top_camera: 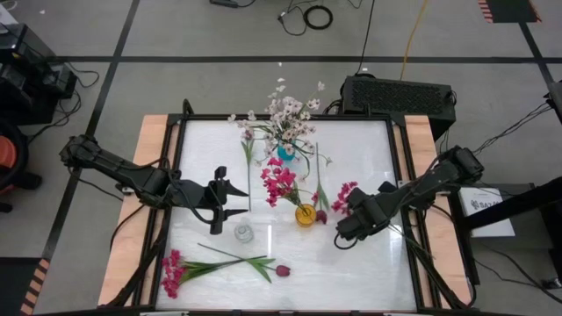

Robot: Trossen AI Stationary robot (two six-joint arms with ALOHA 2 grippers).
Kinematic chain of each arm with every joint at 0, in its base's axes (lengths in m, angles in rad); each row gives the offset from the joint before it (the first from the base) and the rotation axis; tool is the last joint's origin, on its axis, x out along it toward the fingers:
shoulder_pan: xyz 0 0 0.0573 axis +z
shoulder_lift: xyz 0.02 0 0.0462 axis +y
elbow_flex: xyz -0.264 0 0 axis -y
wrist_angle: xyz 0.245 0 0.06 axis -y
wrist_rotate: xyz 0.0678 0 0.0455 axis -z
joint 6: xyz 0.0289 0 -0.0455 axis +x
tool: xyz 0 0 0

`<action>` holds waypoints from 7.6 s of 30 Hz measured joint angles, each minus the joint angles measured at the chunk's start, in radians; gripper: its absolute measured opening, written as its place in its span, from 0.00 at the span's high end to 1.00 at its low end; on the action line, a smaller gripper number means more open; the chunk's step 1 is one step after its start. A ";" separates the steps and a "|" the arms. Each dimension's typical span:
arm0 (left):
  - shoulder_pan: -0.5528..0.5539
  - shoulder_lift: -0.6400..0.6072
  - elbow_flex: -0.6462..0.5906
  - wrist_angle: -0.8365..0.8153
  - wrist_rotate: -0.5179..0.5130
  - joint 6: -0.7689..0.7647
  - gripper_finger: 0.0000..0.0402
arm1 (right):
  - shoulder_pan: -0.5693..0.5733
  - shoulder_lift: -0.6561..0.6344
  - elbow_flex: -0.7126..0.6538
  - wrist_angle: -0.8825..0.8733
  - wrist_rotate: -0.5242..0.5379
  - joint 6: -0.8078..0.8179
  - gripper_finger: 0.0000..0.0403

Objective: Sort flowers into vase by color
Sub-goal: Put the right pink flowers into the yellow vase

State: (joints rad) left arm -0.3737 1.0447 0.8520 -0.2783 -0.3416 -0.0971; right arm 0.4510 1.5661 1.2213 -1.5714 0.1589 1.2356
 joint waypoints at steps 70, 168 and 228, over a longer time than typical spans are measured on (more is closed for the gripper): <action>-0.054 0.297 0.000 0.952 0.056 0.261 0.47 | 0.077 -0.020 0.104 2.382 0.487 -1.468 0.96; -0.103 0.155 0.000 0.780 0.036 0.289 0.96 | 0.011 0.020 0.104 2.234 0.149 -1.554 0.31; -0.151 0.027 0.000 0.478 -0.169 0.230 0.30 | 0.199 -0.371 -0.041 1.494 0.544 -1.160 0.95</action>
State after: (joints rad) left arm -0.5243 1.0718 0.8516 0.1997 -0.5106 0.1326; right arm 0.6497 1.1954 1.1800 -0.0778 0.7027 0.0752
